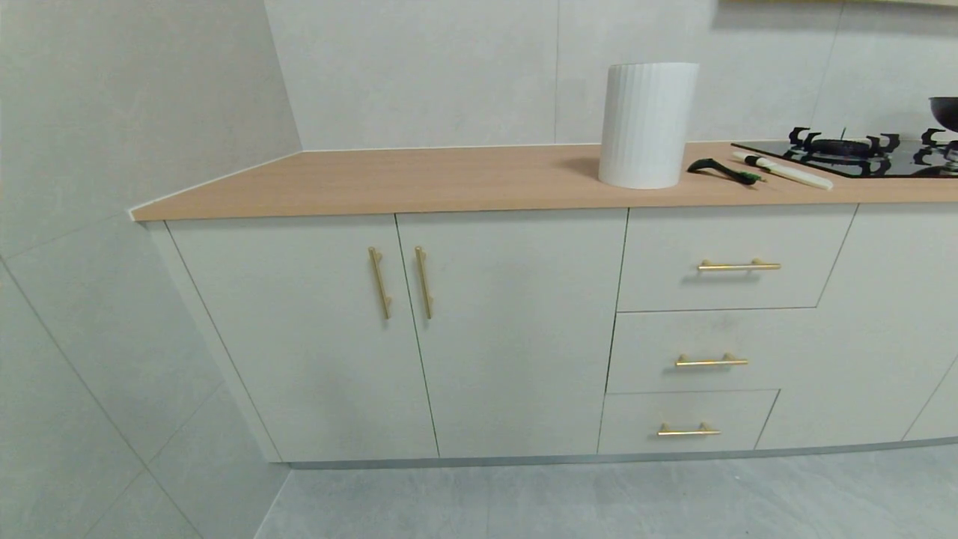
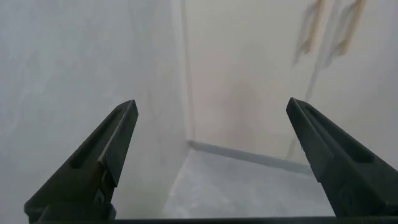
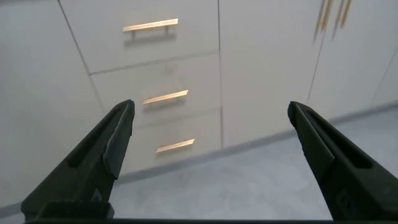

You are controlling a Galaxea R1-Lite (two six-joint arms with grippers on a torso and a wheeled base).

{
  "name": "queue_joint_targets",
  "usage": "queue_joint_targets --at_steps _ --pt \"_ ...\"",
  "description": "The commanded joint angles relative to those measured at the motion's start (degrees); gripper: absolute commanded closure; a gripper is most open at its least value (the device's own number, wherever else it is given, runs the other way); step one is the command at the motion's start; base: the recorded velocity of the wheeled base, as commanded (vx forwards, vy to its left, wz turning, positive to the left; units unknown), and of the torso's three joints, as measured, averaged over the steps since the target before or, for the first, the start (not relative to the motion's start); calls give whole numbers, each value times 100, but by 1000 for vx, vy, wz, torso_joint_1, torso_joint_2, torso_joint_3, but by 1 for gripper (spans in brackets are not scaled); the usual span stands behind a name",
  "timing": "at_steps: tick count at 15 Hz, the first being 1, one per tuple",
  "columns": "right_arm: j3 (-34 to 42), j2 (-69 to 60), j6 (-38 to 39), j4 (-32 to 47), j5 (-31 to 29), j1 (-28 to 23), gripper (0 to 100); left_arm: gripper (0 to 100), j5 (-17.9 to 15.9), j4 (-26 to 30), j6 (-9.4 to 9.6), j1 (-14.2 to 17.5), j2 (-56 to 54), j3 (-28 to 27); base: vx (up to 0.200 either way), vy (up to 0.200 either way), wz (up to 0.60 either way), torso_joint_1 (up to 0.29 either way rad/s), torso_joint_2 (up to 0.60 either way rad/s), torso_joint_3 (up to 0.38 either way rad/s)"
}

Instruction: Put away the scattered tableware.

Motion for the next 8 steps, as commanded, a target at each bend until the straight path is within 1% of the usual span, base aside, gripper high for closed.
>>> queue_joint_targets --at_steps 1,2,3,4,5,6,7,8 --pt "94 11 -80 1 56 0 0 0 -60 -9 39 63 -151 169 0 0 0 0 0 0" --pt "94 11 -221 -17 522 0 0 0 -517 -18 135 63 -151 336 0 0 0 0 0 0" --pt "94 11 -230 -17 768 0 0 0 -781 -18 118 63 -151 336 0 0 0 0 0 0" --pt "94 11 -239 -8 1260 0 0 0 -1334 -18 21 63 -151 345 0 0 0 0 0 0" --pt "94 2 -247 18 1567 0 0 0 -1554 -18 65 63 -151 345 0 0 0 0 0 0" --pt "94 11 -221 378 1752 0 0 0 -1668 -18 118 63 -151 345 0 0 0 0 0 0" --pt "76 11 -133 378 1770 0 0 0 -1871 -18 118 63 -151 345 0 0 0 0 0 0" --pt "94 11 -45 308 1787 0 0 0 -2134 0 47 63 -151 407 0 0 0 0 0 0"
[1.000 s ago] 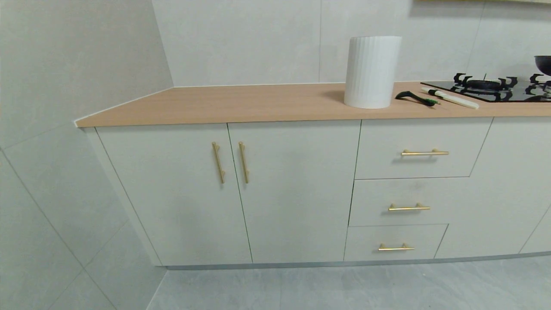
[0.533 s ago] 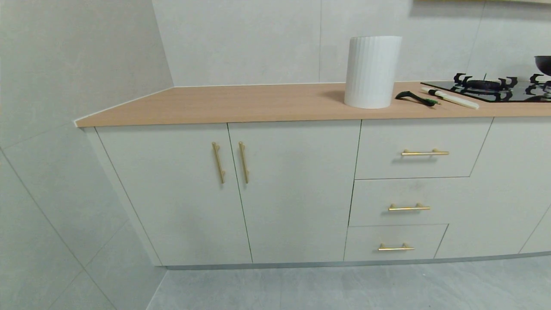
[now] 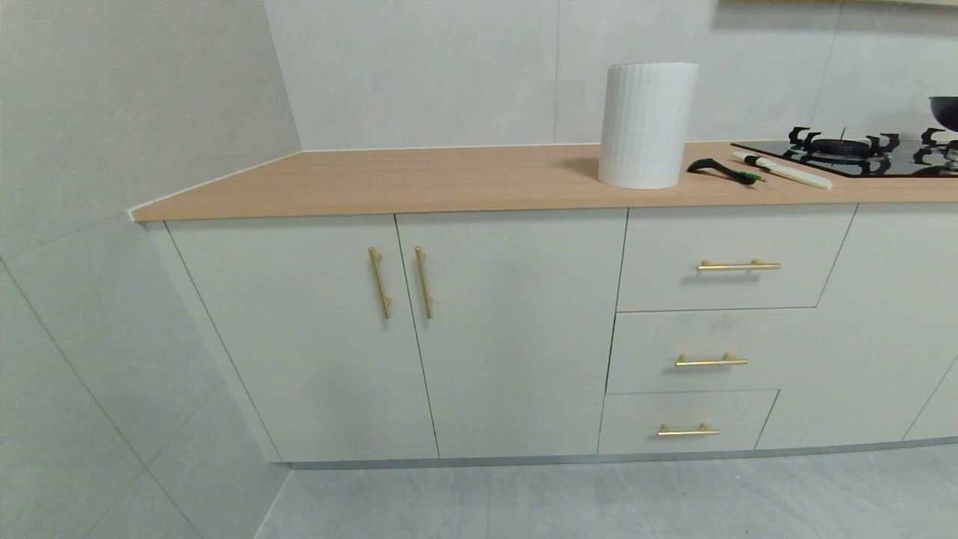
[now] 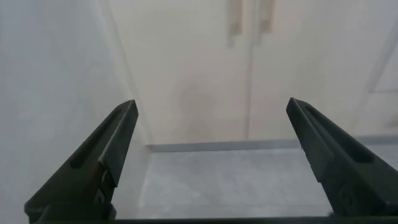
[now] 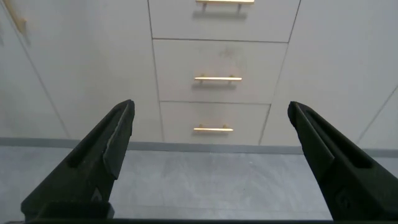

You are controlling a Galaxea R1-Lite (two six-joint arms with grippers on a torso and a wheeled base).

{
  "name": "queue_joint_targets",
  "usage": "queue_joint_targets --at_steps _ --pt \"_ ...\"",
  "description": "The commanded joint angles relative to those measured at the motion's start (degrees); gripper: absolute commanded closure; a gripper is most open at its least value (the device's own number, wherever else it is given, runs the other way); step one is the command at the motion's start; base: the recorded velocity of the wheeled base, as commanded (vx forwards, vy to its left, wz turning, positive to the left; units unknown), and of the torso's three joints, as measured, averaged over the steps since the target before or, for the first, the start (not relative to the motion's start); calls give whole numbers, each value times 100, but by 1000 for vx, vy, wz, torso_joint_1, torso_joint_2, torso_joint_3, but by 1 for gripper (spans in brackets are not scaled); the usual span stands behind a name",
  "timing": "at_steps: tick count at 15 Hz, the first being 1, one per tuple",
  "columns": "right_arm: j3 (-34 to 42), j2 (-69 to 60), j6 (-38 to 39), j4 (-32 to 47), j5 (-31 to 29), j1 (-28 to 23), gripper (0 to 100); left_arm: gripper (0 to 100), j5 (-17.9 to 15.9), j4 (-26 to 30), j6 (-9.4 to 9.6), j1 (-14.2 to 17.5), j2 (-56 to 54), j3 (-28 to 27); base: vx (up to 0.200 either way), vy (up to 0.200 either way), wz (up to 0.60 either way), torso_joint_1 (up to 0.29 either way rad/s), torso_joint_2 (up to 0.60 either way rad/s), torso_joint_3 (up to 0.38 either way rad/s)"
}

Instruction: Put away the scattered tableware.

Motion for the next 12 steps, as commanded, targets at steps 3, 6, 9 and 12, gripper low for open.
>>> queue_joint_targets --at_steps 3,6,9,12 --pt "5 16 32 13 15 0 0 0 -92 8 -161 0 6 62 0 0 0 0 0 0" --pt "5 16 14 13 24 0 0 0 -92 8 -99 0 -2 62 0 0 0 0 0 0" --pt "5 16 14 13 24 0 0 0 -109 8 -178 0 6 62 0 0 0 0 0 0" --pt "5 16 23 13 24 9 0 0 -109 0 -284 0 6 62 0 0 0 0 0 0"
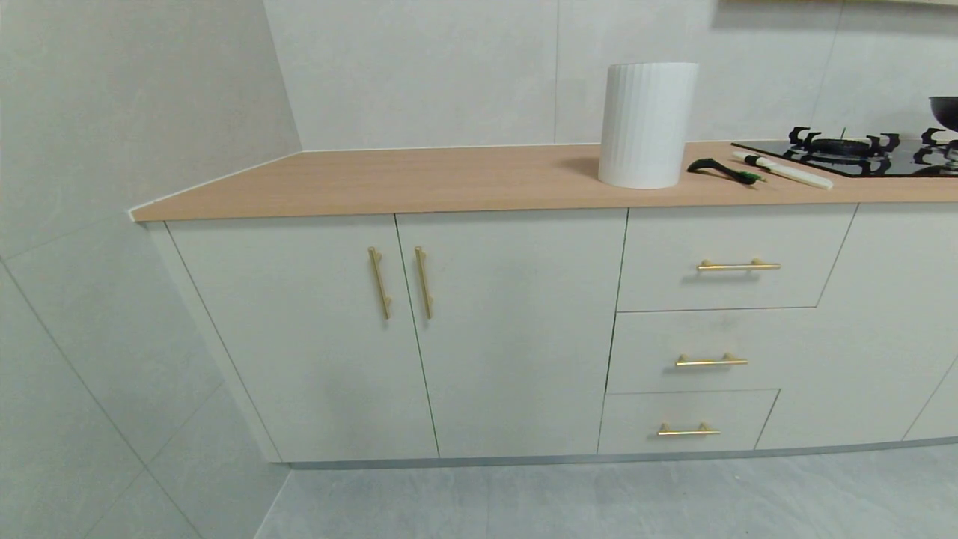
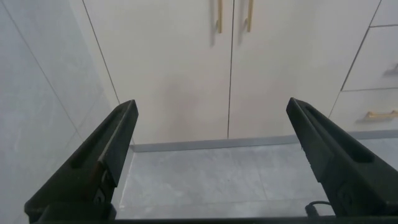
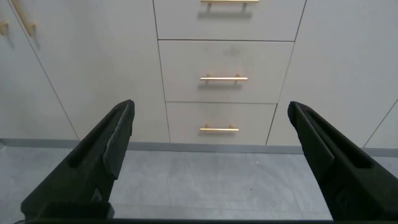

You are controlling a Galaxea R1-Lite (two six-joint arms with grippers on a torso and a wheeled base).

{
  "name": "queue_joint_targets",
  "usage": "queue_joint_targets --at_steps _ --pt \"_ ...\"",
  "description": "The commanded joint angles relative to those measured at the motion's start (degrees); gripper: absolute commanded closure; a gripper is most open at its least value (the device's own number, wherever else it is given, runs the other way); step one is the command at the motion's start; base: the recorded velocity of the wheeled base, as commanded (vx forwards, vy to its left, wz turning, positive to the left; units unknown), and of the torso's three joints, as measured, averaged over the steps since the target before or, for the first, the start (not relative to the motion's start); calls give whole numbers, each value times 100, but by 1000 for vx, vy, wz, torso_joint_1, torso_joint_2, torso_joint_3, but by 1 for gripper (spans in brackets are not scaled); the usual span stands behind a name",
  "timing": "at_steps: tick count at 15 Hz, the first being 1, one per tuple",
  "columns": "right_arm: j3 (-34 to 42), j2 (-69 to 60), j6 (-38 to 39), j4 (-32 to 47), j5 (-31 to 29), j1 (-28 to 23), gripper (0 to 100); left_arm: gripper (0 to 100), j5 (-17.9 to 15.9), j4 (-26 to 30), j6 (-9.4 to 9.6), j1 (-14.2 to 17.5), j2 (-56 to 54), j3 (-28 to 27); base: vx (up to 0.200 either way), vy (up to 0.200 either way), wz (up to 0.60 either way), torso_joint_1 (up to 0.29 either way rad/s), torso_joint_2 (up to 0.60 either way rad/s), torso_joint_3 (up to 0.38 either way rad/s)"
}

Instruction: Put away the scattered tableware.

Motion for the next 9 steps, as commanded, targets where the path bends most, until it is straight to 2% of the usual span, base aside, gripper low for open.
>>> queue_joint_targets --at_steps 1,2,9 --pt "0 14 5 -4 4 -2 0 0 -4 11 -1 0 9 0 0 0 0 0 0 0" --pt "0 5 5 -4 -5 -2 0 0 -4 2 -27 0 9 0 0 0 0 0 0 0" --pt "0 14 5 -4 4 6 0 0 4 2 -44 0 9 0 0 -200 0 1 5 4"
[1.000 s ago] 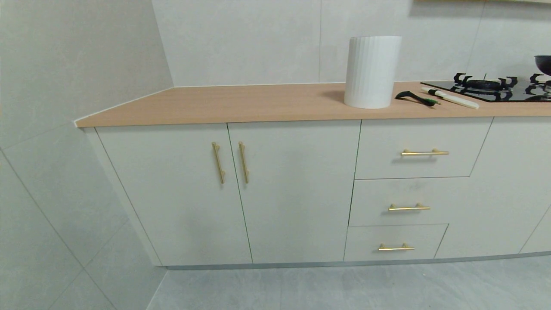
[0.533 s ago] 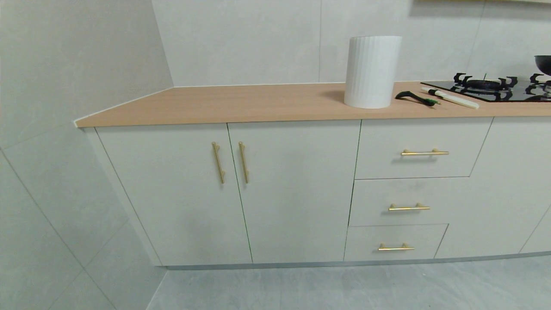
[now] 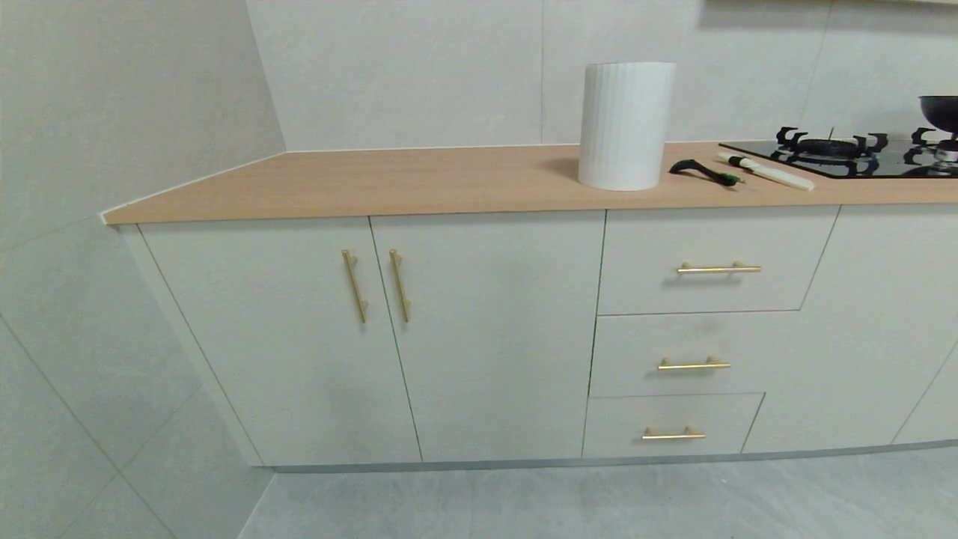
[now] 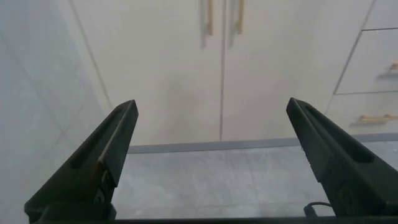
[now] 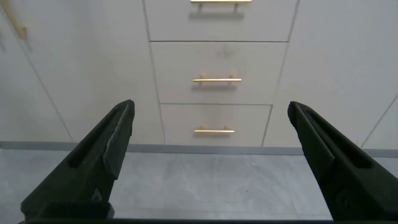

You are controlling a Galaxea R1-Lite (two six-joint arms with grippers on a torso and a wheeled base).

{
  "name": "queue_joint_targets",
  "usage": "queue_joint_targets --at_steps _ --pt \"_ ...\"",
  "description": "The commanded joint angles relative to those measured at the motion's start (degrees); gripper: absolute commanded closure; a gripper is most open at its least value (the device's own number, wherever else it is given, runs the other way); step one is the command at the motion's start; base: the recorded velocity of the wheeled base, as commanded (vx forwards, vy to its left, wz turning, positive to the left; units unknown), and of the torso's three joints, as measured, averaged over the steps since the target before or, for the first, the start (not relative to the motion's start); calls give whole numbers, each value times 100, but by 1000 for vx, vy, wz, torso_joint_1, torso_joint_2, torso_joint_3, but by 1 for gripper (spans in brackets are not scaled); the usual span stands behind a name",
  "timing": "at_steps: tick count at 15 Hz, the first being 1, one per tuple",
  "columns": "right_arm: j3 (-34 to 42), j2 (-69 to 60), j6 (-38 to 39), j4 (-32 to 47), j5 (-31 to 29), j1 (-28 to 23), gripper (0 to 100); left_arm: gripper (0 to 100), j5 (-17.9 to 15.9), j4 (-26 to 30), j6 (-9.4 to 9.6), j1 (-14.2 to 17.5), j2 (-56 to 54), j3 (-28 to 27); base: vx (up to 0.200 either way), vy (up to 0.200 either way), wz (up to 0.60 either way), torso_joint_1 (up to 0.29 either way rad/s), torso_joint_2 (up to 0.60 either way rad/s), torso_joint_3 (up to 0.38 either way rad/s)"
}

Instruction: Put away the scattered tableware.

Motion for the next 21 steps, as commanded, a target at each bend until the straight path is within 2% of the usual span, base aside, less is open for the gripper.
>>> queue_joint_targets --at_steps 1,10,16,21 --pt "0 7 -8 -2 5 1 0 0 1 2 11 0 9 0 0 -200 0 7 2 17" --pt "0 16 -8 -2 5 1 0 0 1 2 2 0 9 0 0 -200 0 2 4 7" --pt "0 16 0 -2 5 1 0 0 1 2 11 0 9 0 0 0 0 0 0 0" --pt "0 7 18 -2 -3 1 0 0 1 2 2 0 0 0 160 0 0 4 3 2"
